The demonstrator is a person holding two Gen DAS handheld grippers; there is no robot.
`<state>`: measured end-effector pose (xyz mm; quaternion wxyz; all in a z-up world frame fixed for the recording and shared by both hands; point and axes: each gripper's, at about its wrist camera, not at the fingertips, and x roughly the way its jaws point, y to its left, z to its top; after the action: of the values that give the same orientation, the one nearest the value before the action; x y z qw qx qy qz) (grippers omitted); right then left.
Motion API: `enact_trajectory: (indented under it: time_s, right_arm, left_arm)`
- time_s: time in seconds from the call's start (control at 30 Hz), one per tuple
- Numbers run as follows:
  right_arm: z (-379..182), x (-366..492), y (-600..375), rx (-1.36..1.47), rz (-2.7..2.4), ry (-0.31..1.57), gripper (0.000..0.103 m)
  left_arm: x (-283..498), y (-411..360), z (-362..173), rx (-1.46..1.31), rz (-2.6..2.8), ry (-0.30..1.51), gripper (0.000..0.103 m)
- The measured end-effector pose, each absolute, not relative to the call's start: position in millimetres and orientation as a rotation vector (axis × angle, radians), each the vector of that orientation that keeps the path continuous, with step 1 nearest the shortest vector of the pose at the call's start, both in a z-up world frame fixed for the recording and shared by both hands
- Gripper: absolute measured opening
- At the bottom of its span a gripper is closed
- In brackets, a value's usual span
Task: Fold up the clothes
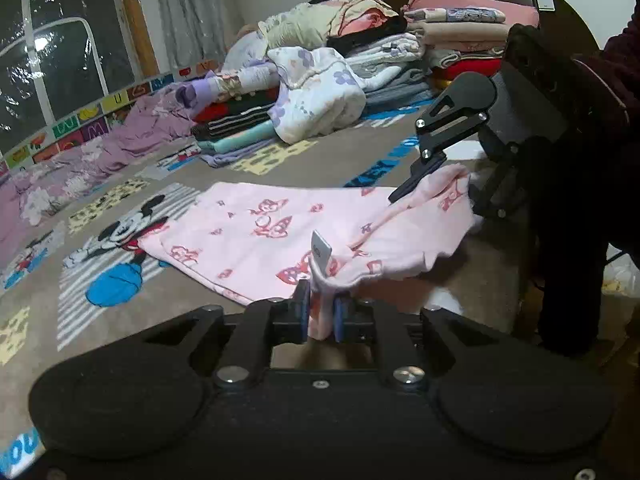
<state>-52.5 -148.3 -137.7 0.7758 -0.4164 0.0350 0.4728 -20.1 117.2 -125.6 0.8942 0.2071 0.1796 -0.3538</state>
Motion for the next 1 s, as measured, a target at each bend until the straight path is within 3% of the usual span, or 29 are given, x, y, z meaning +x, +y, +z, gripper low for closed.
enact_trajectory:
  time_s: [0.27, 0.37, 0.6, 1.0]
  right_arm:
    - [-115, -36, -159, -0.71, 1.005, 0.133, 0.026]
    - [-106, -17, -169, -0.561, 1.019, 0.203, 0.025]
    - [-82, 52, -198, -0.092, 0.99, 0.33, 0.023]
    - [-102, 161, -217, 0.364, 0.964, 0.553, 0.017]
  left_arm:
    - [-14, 114, -121, 0.412, -0.764, 0.347, 0.015]
    - [-8, 117, -110, 0.341, -0.791, 0.319, 0.008]
    - [38, 132, -82, 0.038, -0.78, 0.265, 0.008]
    - [125, 154, -84, -0.258, -0.795, 0.354, 0.008]
